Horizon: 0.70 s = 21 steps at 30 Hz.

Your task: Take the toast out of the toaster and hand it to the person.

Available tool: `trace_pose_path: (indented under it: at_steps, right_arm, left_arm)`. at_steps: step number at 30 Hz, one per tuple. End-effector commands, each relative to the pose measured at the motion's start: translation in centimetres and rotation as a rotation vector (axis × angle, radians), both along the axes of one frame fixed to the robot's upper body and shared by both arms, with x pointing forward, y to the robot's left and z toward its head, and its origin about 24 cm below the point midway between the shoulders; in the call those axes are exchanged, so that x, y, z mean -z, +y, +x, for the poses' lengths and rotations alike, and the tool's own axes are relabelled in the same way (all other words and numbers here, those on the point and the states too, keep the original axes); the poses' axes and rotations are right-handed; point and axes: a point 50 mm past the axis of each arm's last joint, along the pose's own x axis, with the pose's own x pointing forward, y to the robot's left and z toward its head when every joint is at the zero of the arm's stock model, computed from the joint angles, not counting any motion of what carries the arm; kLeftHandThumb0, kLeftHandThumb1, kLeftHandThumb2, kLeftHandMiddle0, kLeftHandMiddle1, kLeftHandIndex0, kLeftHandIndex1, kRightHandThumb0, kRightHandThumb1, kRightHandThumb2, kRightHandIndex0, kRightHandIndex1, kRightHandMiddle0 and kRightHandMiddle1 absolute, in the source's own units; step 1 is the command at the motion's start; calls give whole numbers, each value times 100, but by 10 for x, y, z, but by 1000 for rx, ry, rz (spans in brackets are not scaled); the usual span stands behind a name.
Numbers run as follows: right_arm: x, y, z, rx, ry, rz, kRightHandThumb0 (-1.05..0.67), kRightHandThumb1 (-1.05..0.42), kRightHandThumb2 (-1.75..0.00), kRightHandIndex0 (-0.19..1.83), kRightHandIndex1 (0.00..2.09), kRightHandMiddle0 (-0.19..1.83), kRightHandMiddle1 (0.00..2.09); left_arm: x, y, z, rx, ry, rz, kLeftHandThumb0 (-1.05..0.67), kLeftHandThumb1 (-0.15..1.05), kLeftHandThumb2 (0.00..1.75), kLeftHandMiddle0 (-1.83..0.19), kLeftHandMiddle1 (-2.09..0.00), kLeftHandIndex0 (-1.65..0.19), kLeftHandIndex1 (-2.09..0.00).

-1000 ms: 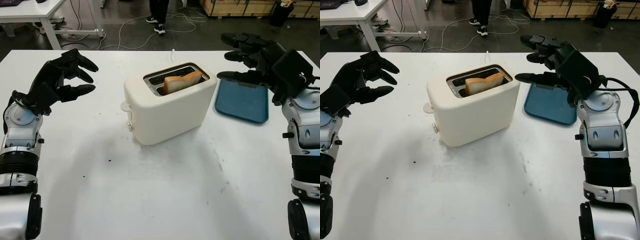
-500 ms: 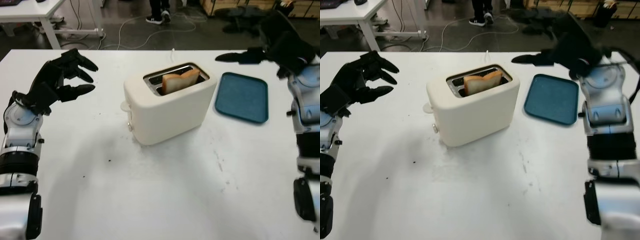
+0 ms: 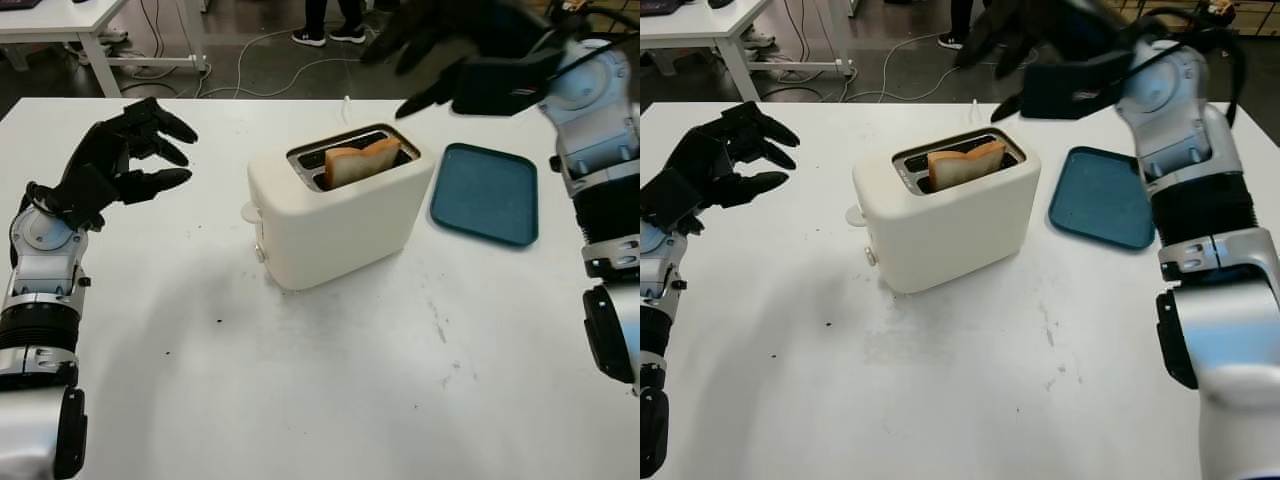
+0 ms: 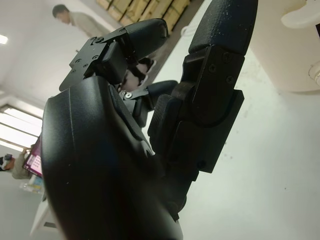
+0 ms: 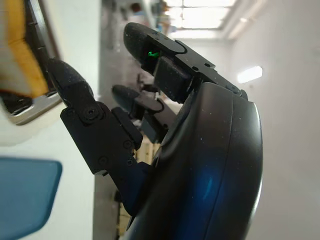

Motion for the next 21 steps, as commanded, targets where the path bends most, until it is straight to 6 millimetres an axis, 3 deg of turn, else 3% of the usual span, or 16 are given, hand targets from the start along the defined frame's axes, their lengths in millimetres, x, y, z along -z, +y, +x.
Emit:
trace_pose_path:
  at_steps: [1, 21]
  right_arm:
    - [-4, 7, 0, -17, -4, -24, -39, -60, -2, 91, 37, 94, 6]
    - [13, 23, 7, -75, -38, -132, -47, -62, 0, 92, 41, 103, 7]
  left_arm:
    - [-4, 0, 1, 0, -16, 0, -105, 92, 3, -38, -136, -37, -123]
    - [-4, -1, 1, 1, -13, -3, -105, 92, 3, -40, -134, -38, -122]
